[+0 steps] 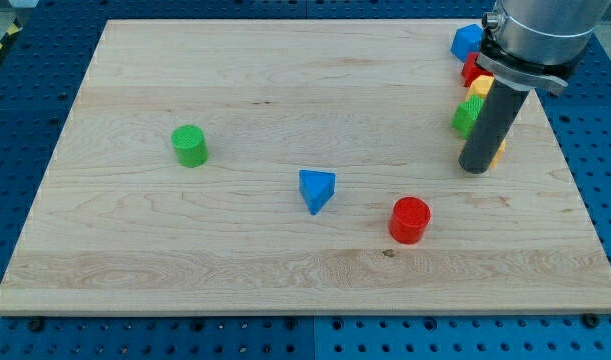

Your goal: Move your arm to the right of the green circle

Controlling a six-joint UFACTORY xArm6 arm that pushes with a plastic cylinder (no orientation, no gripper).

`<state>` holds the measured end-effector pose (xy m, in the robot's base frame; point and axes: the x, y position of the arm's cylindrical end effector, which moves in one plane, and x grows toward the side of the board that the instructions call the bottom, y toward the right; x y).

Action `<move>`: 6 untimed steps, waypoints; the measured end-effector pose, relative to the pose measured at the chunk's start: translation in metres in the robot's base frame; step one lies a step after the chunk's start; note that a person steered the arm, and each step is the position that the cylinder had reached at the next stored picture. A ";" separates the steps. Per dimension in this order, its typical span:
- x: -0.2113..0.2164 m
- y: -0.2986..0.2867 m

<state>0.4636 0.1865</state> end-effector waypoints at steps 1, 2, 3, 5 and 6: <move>0.000 -0.052; -0.012 -0.108; -0.033 -0.157; -0.038 -0.298; -0.061 -0.320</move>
